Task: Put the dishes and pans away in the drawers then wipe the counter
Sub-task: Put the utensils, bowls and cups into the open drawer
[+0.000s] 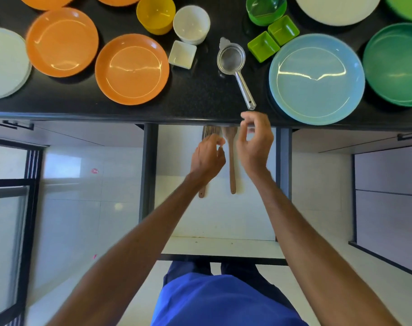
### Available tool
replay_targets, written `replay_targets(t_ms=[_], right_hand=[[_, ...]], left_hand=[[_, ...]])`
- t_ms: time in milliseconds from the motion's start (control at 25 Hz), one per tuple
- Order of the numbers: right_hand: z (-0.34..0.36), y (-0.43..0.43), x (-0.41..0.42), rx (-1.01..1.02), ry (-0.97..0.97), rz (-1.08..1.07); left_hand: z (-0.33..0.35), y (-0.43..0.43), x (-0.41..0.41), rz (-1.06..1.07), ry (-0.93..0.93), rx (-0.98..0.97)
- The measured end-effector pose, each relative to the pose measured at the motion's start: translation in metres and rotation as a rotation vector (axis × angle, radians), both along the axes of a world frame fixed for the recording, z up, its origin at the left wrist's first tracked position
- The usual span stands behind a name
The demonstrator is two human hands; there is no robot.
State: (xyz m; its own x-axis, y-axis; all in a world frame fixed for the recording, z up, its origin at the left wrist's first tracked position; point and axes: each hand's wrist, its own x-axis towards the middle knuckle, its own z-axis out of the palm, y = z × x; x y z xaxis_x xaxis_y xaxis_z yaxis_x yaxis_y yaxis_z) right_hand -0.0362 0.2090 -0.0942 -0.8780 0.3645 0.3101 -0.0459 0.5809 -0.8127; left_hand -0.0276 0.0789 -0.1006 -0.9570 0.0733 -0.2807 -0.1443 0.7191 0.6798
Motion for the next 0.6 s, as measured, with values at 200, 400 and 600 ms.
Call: replay_targets(t_ms=[200, 400, 600], right_hand=[[-0.007, 0.009, -0.078, 0.324, -0.166, -0.01], [-0.019, 0.018, -0.092, 0.358, -0.5, 0.034], [-0.009, 0.008, -0.045, -0.19, -0.55, -0.036]], left_hand=[[0.014, -0.009, -0.033, 0.038, 0.13, -0.016], [0.001, -0.013, -0.038, -0.074, -0.026, -0.2], [-0.008, -0.016, -0.013, -0.069, 0.006, -0.155]])
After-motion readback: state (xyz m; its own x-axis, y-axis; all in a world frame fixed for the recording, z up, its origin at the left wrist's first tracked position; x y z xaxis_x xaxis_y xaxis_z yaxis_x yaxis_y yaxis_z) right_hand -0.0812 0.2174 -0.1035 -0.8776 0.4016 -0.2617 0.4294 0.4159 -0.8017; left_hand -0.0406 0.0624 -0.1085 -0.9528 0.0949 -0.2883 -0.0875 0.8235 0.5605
